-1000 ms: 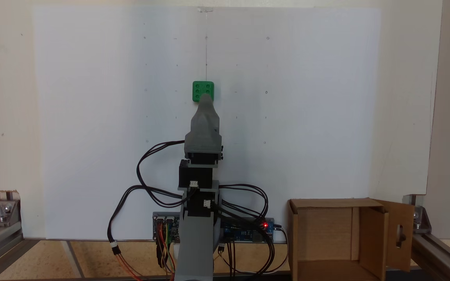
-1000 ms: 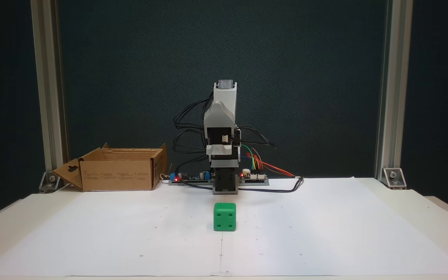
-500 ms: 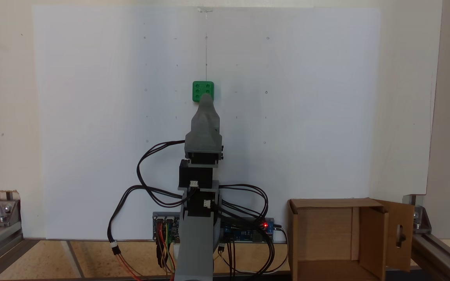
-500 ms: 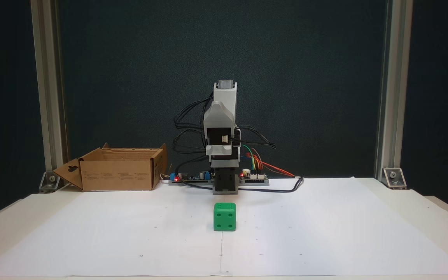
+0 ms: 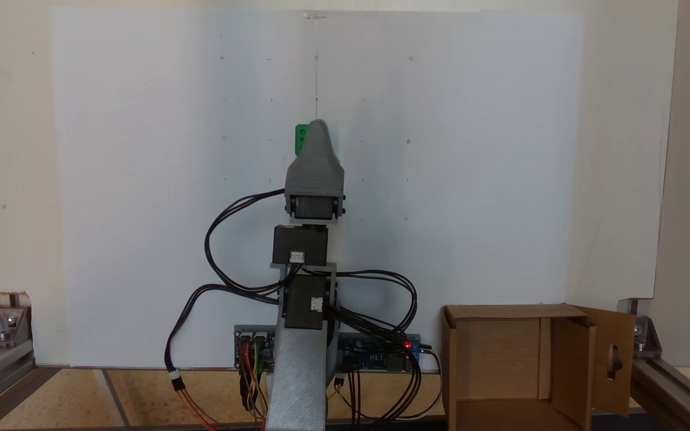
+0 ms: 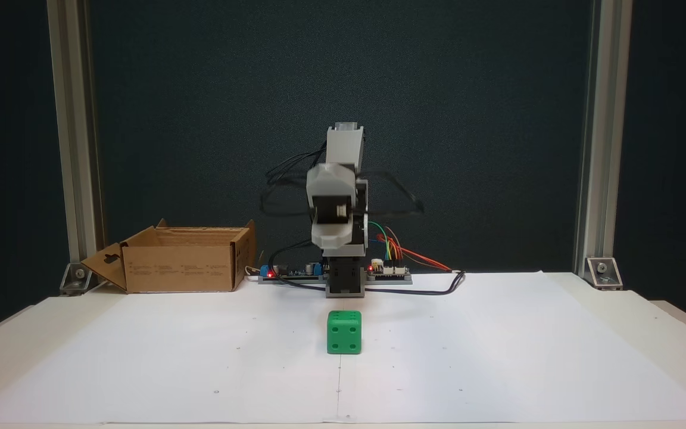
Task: Grasp a green dice and put it in the bin.
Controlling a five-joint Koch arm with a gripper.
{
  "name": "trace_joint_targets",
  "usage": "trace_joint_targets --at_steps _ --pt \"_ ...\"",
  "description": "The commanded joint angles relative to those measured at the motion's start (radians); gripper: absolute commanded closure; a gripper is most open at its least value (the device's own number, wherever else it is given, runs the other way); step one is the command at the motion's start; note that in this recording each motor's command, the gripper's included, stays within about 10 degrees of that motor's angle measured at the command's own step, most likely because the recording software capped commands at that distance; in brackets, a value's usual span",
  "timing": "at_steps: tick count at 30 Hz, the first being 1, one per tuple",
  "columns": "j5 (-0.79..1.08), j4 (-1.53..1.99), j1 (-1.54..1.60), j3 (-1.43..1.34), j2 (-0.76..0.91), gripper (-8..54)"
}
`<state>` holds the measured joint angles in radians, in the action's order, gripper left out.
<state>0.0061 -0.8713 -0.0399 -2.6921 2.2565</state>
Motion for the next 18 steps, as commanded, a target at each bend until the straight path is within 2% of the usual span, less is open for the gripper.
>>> trace_joint_targets --at_steps 1,9,18 --pt "-0.005 0.161 -0.003 0.086 0.109 2.2" --pt "-0.035 0.699 0.021 0.307 0.08 2.4" --pt "-0.123 1.302 0.051 0.683 -0.109 2.5"
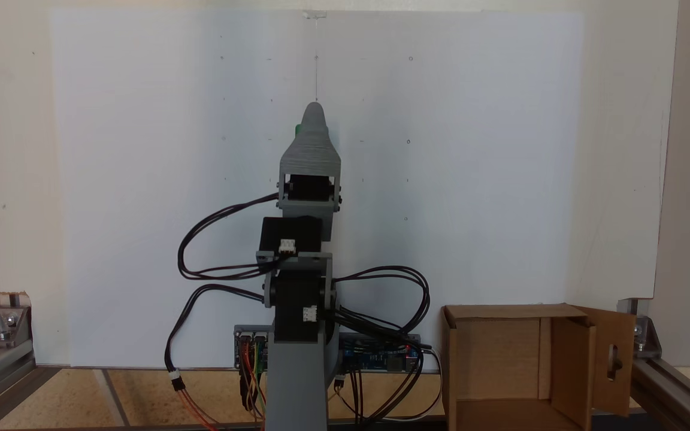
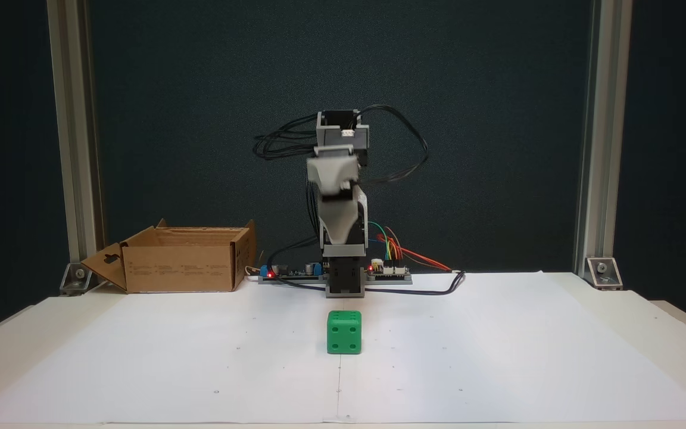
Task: Grasp a green dice and put it in the bin.
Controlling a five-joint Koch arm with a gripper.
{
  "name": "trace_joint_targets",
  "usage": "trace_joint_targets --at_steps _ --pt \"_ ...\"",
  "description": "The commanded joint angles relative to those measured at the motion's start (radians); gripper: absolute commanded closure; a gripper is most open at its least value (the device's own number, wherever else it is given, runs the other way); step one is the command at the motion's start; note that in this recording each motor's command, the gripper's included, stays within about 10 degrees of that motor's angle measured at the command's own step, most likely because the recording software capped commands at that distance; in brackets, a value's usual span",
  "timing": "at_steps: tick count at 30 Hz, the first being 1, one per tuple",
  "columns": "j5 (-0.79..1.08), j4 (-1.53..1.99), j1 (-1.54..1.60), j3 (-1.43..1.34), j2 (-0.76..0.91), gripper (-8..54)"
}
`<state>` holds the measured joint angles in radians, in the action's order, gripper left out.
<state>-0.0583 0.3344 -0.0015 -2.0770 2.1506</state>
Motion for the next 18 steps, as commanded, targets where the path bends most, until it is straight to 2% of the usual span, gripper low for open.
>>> trace_joint_targets --at_steps 1,6,18 --pt "-0.06 0.159 0.026 0.081 -0.005 2.5" --pt "-0.097 0.472 0.074 0.181 -0.127 2.5" --pt "-0.106 0.479 0.061 0.354 -0.393 2.5"
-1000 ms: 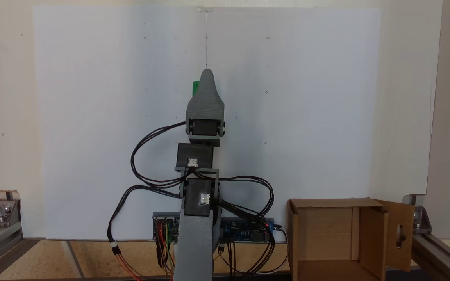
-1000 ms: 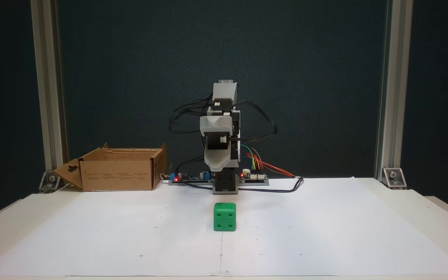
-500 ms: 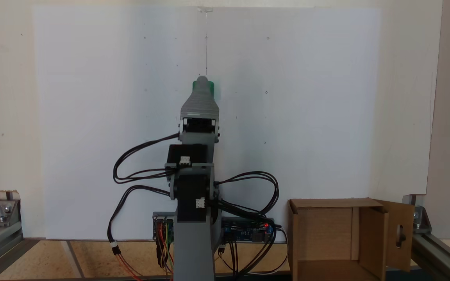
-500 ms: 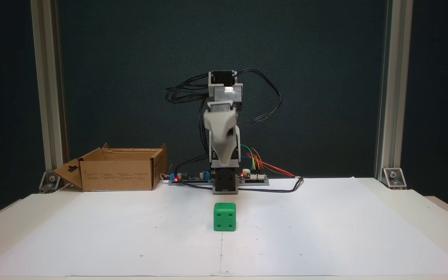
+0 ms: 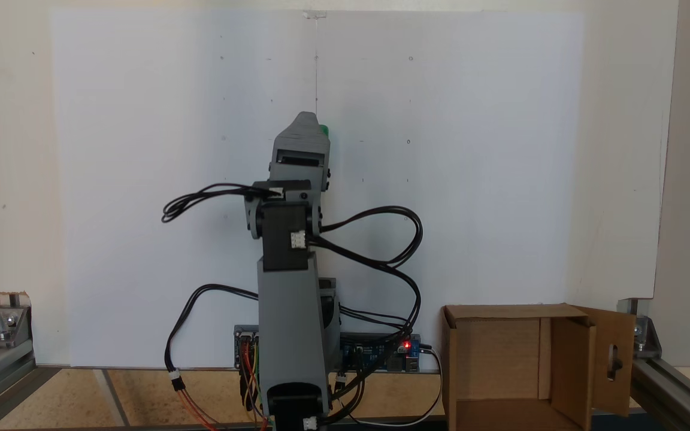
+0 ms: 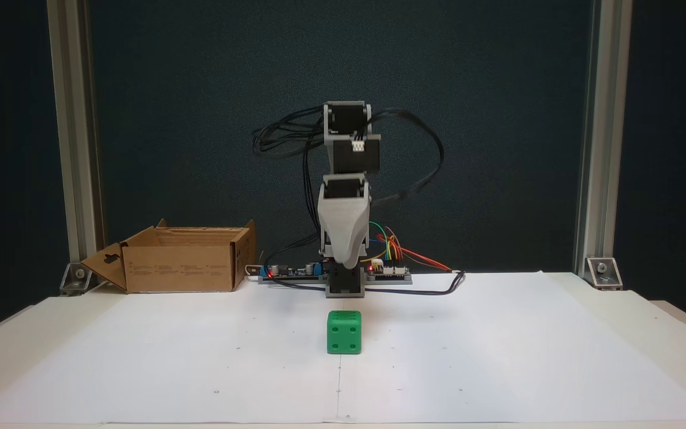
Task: Grasp a green dice and put it in the bin.
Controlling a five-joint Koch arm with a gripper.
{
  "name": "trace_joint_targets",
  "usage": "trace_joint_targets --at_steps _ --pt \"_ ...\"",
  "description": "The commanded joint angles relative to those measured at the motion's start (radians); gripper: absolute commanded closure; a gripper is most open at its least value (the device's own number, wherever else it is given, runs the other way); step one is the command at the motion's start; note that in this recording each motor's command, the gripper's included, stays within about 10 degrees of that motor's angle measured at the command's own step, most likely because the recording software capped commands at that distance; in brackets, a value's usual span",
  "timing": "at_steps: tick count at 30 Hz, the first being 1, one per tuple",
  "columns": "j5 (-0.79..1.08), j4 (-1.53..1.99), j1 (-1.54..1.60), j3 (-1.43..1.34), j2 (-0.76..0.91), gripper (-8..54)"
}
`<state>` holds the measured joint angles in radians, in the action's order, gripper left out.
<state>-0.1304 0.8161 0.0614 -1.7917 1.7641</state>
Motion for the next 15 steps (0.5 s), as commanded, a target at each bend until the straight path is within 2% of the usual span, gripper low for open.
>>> trace_joint_targets --at_steps 1,15 --pt "-0.034 -0.003 -0.002 0.078 -0.023 2.5" --pt "-0.031 -0.008 -0.017 0.087 -0.072 2.5"
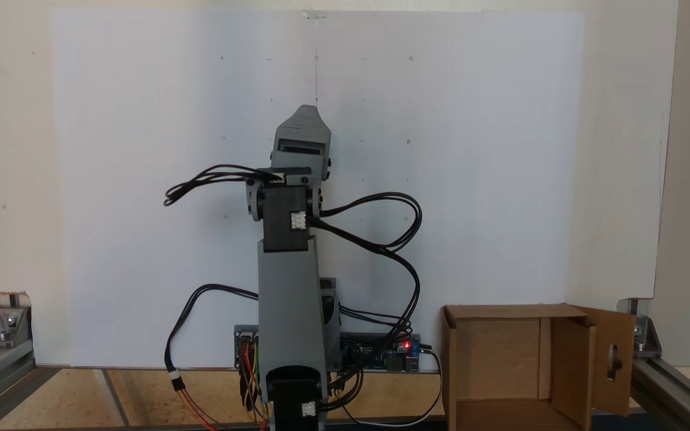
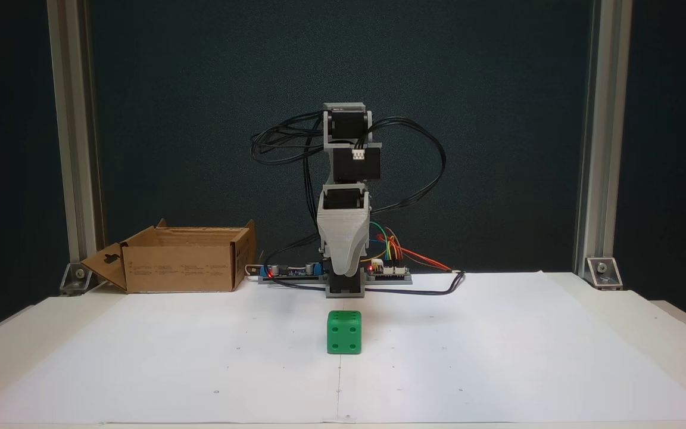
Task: Grasp a green dice and put it in the bin.
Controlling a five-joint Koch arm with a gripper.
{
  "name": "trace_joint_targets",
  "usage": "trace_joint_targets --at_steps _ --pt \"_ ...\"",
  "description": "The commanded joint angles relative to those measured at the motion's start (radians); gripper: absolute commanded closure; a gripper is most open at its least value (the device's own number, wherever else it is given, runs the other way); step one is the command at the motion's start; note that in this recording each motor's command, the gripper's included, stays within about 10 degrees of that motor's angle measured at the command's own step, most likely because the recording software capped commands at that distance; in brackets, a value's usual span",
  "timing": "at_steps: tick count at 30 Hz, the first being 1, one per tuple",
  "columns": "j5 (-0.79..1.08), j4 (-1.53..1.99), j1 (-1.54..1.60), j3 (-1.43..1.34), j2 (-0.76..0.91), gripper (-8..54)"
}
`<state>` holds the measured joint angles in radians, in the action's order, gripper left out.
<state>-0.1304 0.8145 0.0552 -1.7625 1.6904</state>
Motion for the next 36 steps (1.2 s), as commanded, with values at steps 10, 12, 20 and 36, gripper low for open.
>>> trace_joint_targets --at_steps 10,12,20,36 --pt "-0.023 -0.037 -0.046 0.02 -0.04 2.5" --pt "-0.021 -0.038 -0.043 0.003 -0.04 2.5" --pt "-0.017 -0.043 -0.028 -0.018 -0.057 2.5" --pt "0.029 -0.067 0.011 -0.048 -0.094 2.5"
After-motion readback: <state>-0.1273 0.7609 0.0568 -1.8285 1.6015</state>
